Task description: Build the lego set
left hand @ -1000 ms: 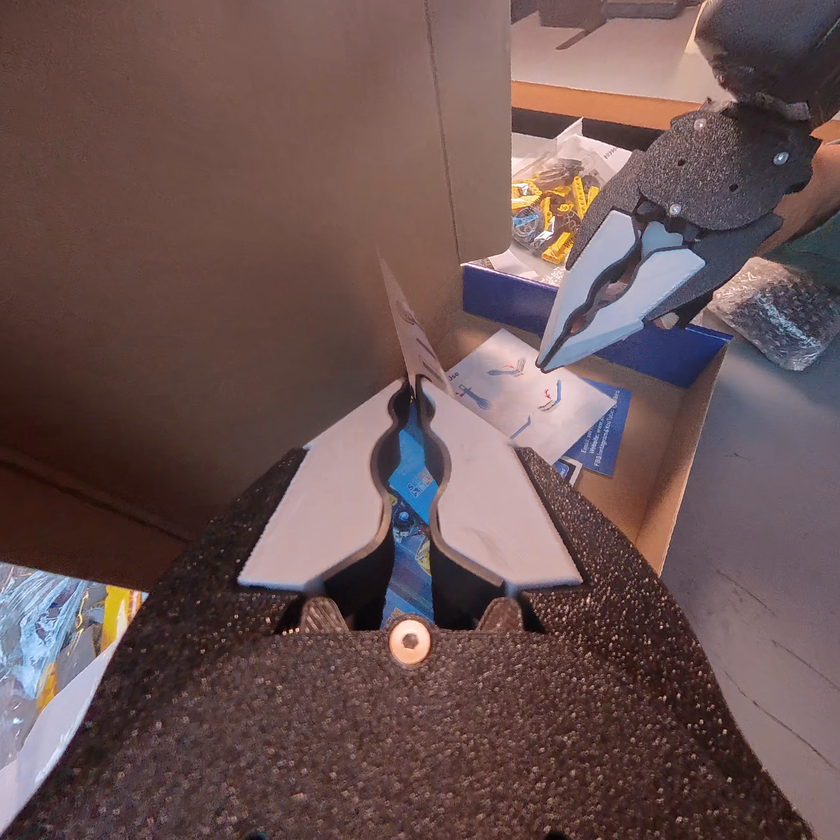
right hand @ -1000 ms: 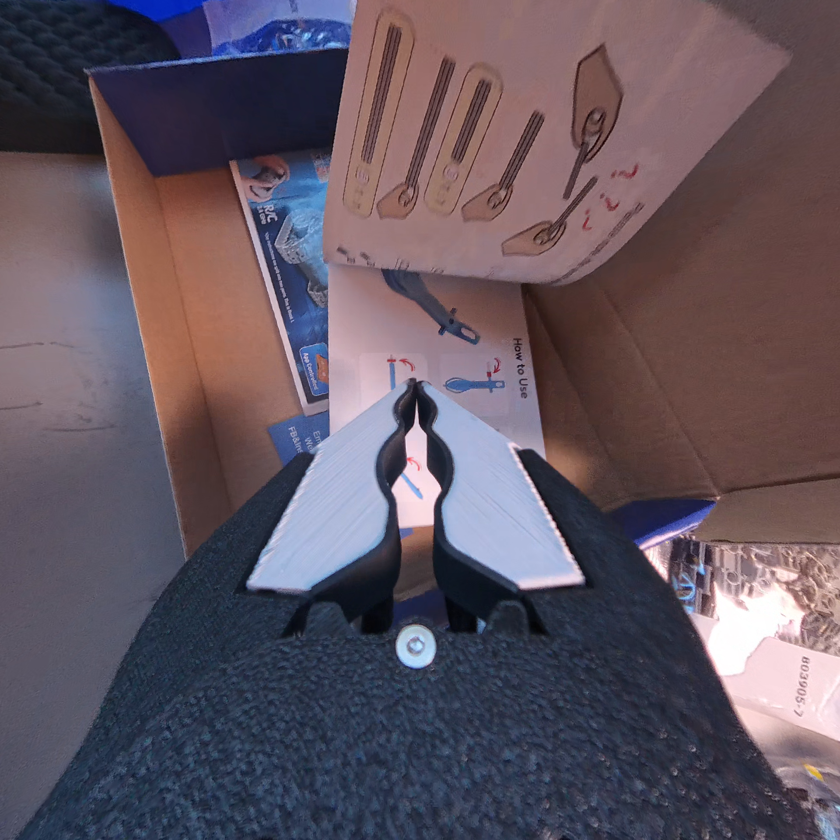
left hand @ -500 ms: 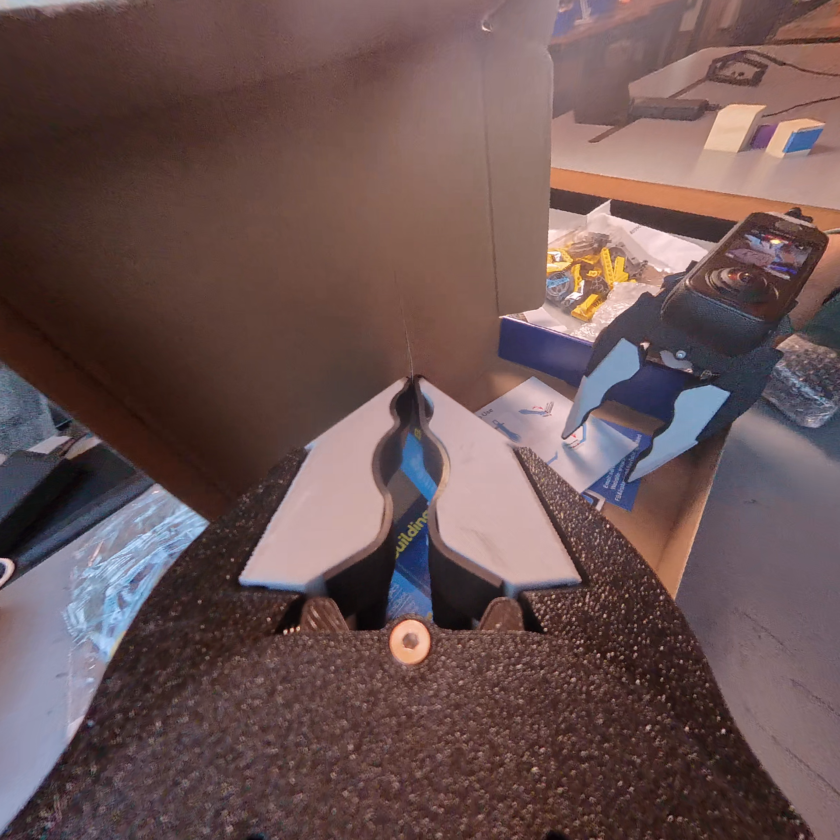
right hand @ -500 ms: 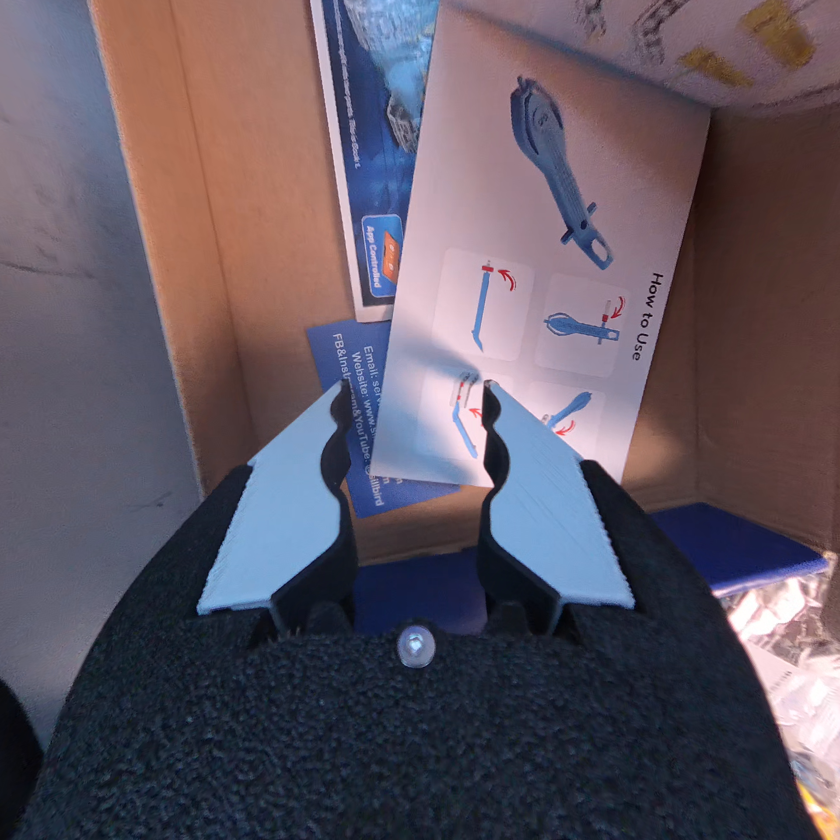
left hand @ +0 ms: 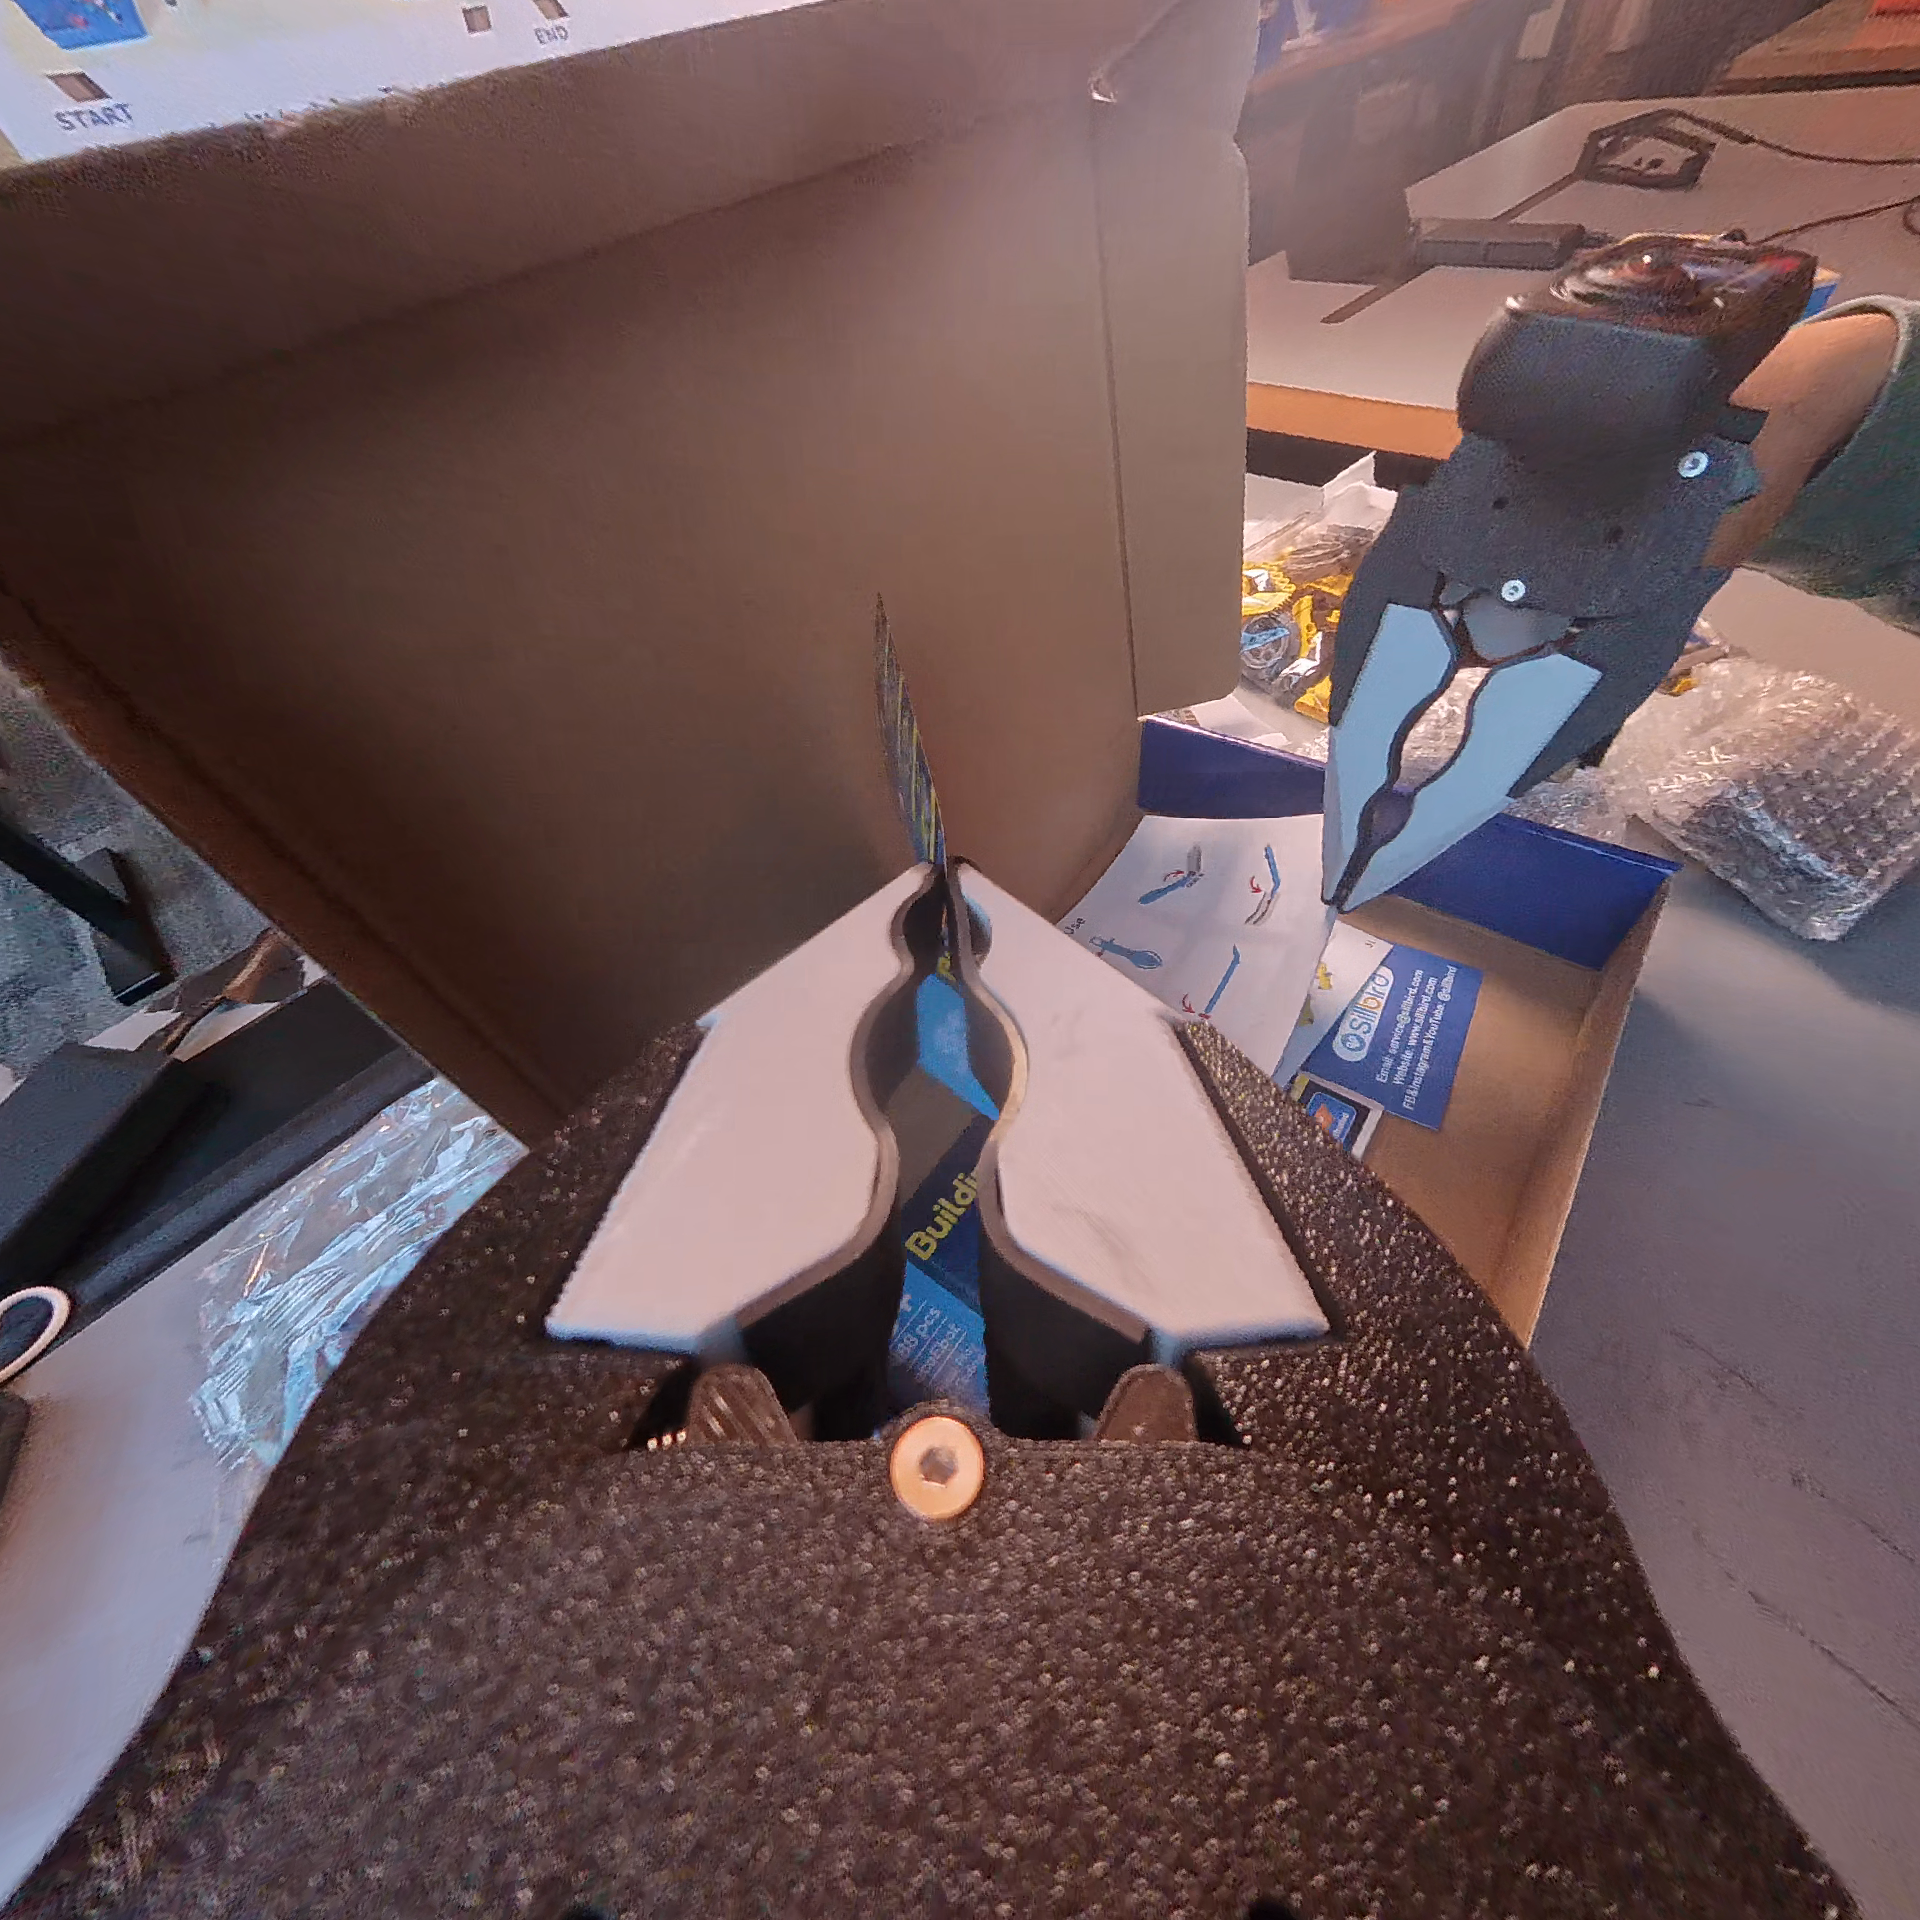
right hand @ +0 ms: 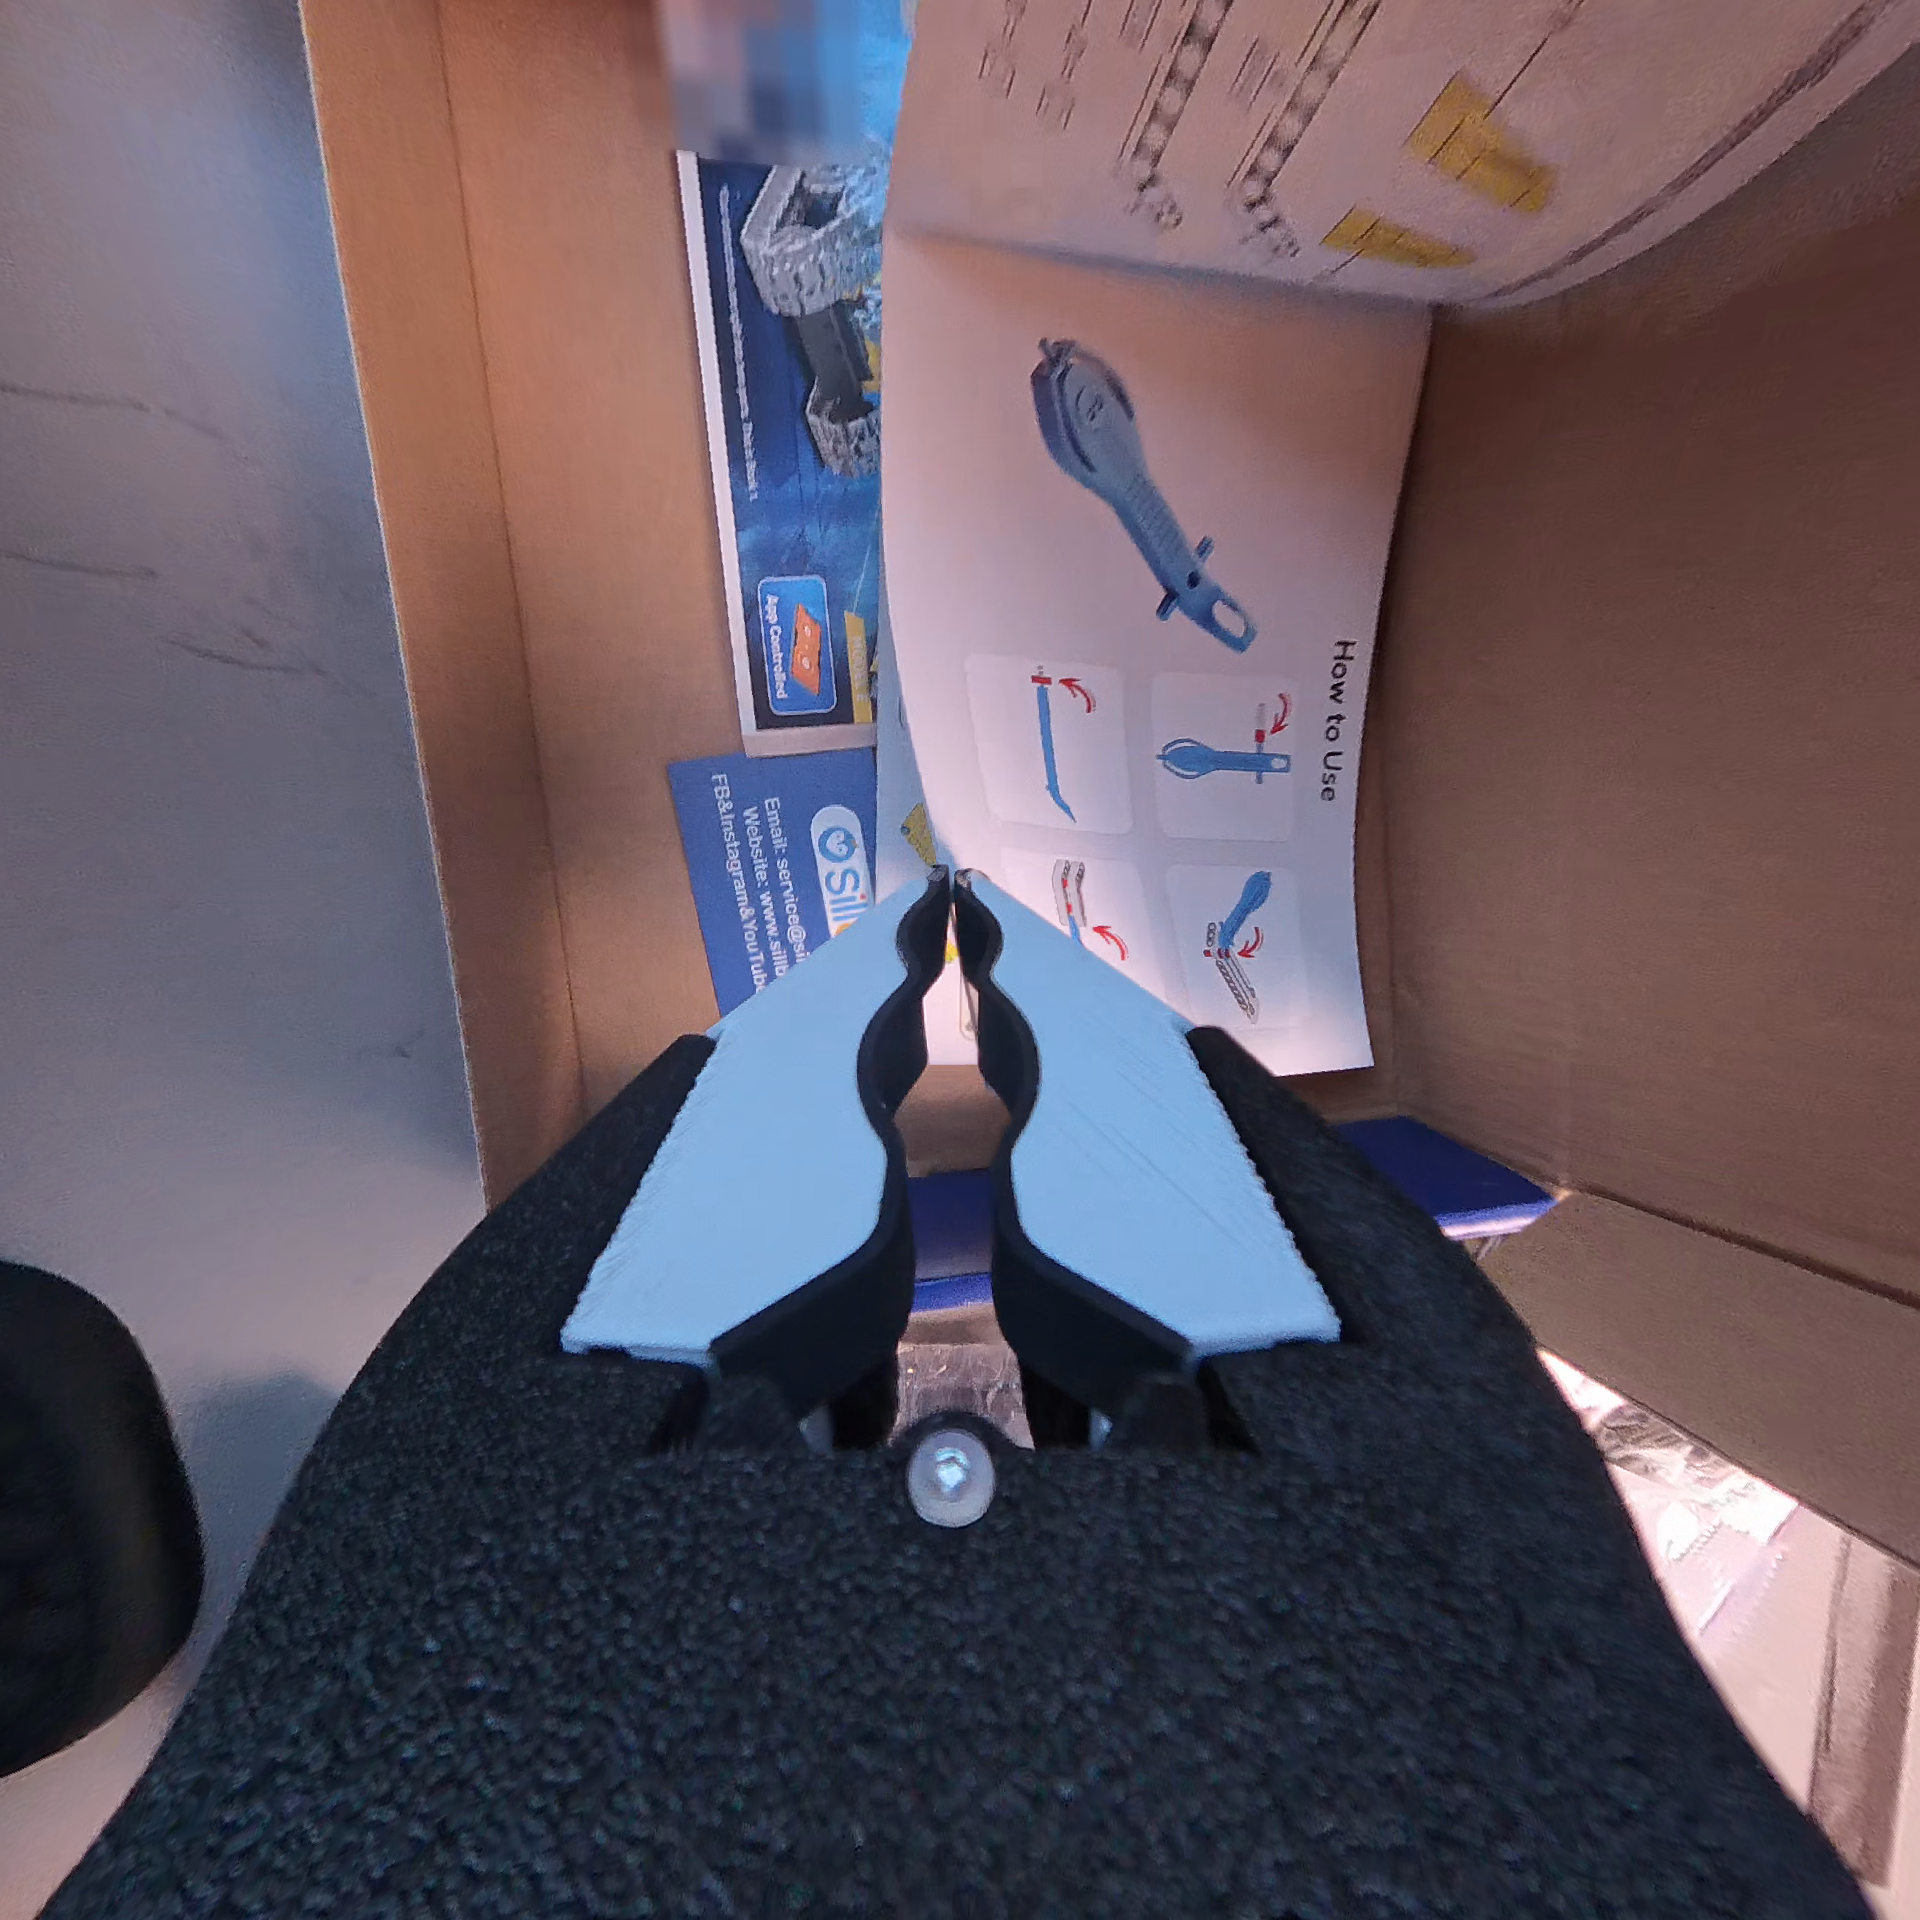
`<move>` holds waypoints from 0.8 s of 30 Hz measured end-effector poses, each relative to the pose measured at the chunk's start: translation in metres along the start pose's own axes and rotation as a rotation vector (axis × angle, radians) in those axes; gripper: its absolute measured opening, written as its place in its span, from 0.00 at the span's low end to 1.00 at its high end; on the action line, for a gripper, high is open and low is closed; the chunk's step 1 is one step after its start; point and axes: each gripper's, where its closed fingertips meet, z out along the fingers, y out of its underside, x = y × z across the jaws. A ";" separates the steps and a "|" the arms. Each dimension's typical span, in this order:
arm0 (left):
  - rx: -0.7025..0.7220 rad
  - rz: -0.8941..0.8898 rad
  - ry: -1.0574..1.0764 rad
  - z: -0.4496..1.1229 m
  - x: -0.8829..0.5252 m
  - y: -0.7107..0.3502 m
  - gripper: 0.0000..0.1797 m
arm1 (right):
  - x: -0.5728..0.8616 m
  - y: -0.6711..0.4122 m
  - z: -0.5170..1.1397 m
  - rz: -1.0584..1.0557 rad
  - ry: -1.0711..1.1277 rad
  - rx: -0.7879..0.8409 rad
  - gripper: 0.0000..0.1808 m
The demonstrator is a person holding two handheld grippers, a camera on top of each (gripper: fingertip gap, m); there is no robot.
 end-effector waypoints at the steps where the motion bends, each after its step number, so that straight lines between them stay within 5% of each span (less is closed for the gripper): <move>1: -0.001 -0.003 0.015 0.003 0.003 0.000 0.00 | 0.001 -0.004 -0.002 0.009 0.002 0.021 0.00; 9: -0.039 0.027 0.085 0.025 0.023 0.007 0.00 | 0.012 -0.038 -0.020 0.130 -0.017 0.226 0.00; 24: -0.080 0.037 0.129 0.040 0.040 0.017 0.00 | 0.020 -0.060 -0.030 0.200 -0.023 0.343 0.00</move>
